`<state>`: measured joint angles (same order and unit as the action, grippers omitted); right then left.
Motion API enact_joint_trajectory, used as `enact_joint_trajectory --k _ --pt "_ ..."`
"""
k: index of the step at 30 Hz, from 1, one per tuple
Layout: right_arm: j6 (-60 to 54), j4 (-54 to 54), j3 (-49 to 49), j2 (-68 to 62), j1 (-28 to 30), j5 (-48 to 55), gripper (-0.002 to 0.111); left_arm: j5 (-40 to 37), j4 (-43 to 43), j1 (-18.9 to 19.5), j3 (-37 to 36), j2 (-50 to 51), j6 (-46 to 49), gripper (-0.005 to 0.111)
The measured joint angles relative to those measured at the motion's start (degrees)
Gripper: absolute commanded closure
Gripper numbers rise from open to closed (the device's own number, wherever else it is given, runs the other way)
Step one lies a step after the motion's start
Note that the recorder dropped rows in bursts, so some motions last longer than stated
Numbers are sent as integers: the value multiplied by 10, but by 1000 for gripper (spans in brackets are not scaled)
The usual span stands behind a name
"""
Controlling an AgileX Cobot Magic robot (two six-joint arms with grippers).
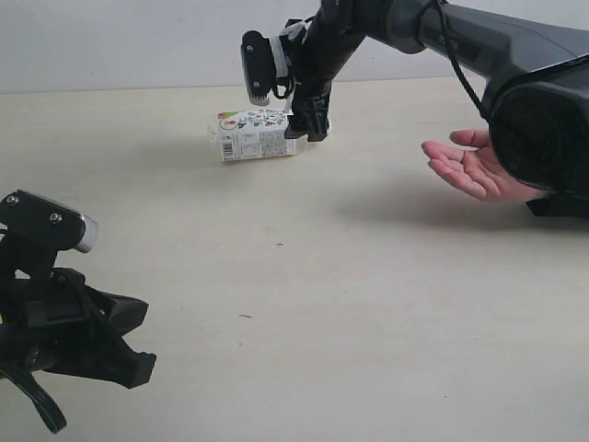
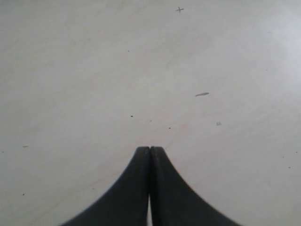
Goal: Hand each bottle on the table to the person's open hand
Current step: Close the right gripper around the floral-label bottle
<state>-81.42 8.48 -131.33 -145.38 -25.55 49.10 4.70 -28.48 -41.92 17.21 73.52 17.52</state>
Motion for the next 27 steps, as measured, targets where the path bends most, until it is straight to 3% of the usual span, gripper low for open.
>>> enact_joint_trajectory --k 20,24,27 --pt "-22 8 0 -45 0 -27 29 0 0 0 0 0 0 106" --pt "-24 8 0 -46 0 -31 53 0 0 0 0 0 0 106" --pt "-13 5 0 -46 0 -39 85 0 0 0 0 0 0 106"
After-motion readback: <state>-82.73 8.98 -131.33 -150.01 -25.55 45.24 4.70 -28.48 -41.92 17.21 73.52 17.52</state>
